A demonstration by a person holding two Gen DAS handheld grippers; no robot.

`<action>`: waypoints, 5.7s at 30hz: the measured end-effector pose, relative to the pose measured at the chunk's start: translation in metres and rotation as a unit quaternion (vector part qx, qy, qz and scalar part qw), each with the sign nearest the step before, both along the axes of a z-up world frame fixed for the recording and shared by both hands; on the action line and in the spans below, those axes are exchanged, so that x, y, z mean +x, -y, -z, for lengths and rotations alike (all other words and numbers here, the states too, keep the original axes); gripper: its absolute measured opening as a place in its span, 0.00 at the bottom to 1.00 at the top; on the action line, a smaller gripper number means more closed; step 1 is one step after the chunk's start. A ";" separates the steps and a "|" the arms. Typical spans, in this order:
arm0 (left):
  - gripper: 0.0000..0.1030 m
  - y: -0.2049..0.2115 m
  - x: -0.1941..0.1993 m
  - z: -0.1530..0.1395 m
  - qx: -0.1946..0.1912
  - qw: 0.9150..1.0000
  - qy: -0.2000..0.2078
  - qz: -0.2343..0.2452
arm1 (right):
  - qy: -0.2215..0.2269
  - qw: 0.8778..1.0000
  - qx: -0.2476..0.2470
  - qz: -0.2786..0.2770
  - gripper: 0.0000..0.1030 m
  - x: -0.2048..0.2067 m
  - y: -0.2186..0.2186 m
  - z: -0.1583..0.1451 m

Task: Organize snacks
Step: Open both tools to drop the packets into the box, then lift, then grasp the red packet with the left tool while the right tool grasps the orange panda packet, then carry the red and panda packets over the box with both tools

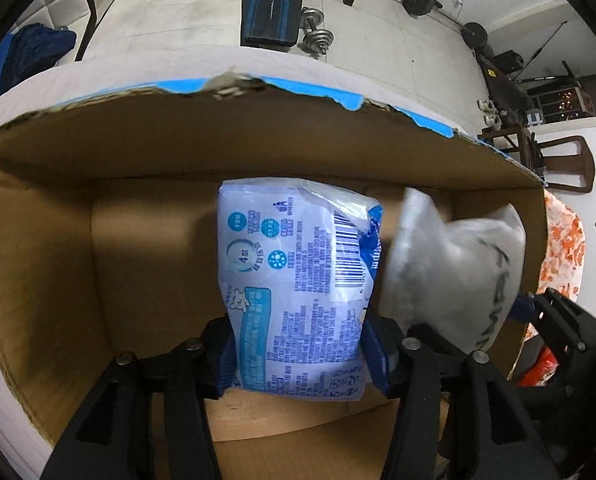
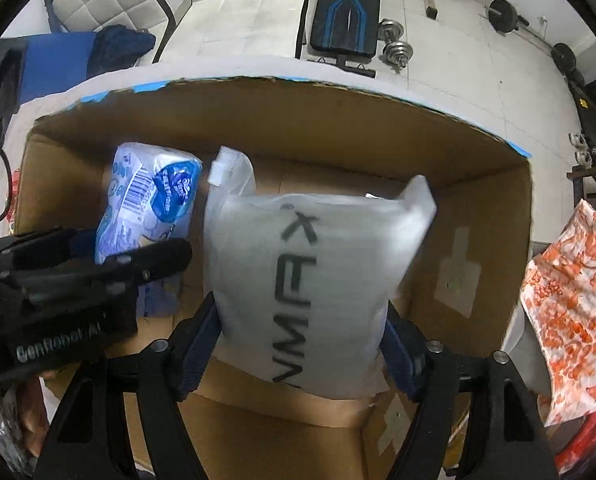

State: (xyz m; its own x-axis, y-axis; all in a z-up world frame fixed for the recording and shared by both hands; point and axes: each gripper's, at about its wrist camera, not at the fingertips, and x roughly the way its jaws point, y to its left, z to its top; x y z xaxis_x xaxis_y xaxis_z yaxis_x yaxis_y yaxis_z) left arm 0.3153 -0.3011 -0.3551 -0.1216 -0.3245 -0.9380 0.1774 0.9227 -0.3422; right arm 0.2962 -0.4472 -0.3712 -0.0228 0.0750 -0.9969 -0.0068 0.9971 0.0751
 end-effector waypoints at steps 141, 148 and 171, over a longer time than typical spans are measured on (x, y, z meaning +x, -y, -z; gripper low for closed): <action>0.41 -0.413 -0.080 0.003 0.170 0.977 0.069 -0.112 | -0.045 0.998 0.023 -0.036 0.41 -0.037 -0.491 0.036; 0.41 -0.384 -0.110 -0.082 0.130 0.975 0.140 -0.113 | 0.030 0.997 0.047 -0.048 0.41 -0.061 -0.459 -0.032; 0.41 -0.192 -0.150 -0.199 0.016 0.975 0.221 0.020 | 0.147 0.984 0.057 0.083 0.41 -0.181 -0.175 -0.192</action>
